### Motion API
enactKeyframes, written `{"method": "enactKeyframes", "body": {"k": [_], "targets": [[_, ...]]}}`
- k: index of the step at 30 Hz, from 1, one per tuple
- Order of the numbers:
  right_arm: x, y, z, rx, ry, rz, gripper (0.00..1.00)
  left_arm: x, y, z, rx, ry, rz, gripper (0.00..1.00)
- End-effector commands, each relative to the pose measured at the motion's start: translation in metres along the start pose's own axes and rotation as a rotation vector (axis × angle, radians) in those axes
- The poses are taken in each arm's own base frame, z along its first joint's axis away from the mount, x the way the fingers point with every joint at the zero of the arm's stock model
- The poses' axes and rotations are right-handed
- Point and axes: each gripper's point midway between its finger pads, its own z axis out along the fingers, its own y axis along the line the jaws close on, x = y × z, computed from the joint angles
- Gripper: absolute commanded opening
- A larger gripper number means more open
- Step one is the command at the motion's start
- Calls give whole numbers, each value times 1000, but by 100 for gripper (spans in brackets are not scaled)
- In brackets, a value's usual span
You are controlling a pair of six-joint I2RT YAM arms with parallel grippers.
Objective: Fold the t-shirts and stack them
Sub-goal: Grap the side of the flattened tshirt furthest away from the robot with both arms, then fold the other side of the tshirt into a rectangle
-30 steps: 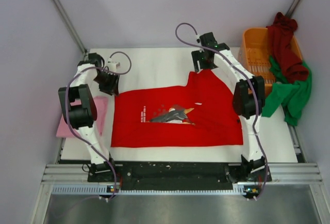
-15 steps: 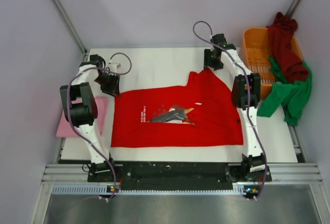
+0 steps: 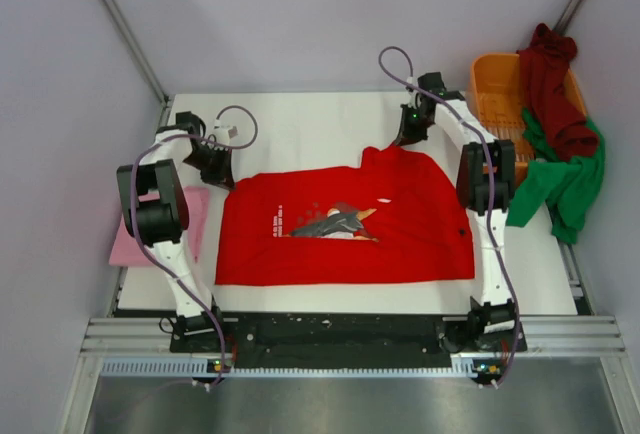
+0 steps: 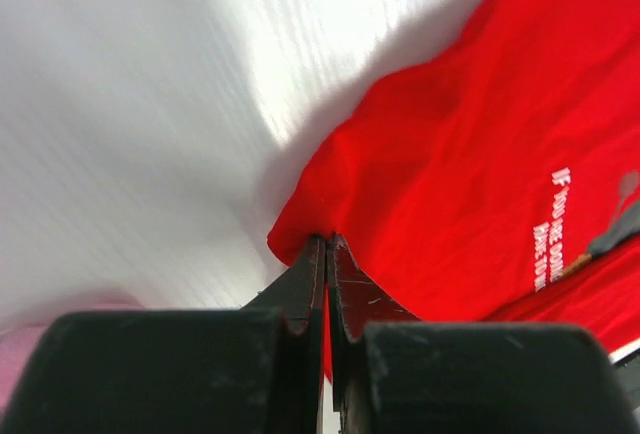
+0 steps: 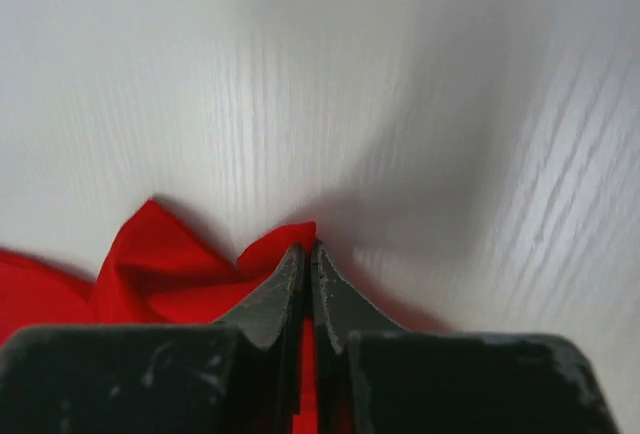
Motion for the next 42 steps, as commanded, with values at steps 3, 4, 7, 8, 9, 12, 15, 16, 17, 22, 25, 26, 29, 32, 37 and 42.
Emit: {"method": "enactKeyframes", "body": {"k": [3,4,7,8,9,12,15,16,17,22,25,26,29,32,37,42], "targets": [[-7,46,-127,-88,-144,-108,0,-12,-33,-47,41,-167,196,0],[4,46,-135,-85,-140,-111,0,-9,-37,-52,42,-172,222,0],[45,43,-158,-73,-129,-99,0,8,-47,-62,42,-172,293,0],[61,39,-163,-65,-116,-86,0,14,-50,-66,42,-172,314,0],[72,39,-171,-65,-119,-74,0,18,-56,-72,41,-176,343,0],[115,36,-183,-66,-85,-35,0,49,-64,-73,68,-112,375,0],[162,21,-182,-34,-29,6,0,89,-67,-65,99,-8,391,0],[175,17,-179,-22,-9,15,0,104,-68,-61,114,36,403,0],[183,13,-179,-13,-3,19,0,119,-69,-59,133,86,422,7],[207,4,-164,-6,62,44,0,166,-80,-70,228,286,509,67],[204,-1,-163,24,50,31,0,149,-96,-96,278,236,597,72],[203,-2,-163,28,49,25,0,138,-99,-103,267,199,620,72],[201,-4,-162,37,47,19,0,95,-81,-101,119,86,612,65],[201,-6,-160,46,51,16,0,67,-55,-80,14,90,584,56],[202,-11,-159,66,56,10,0,58,-41,-47,-24,221,623,64],[204,-13,-157,74,63,11,0,60,-37,-24,-78,308,716,65]]}}
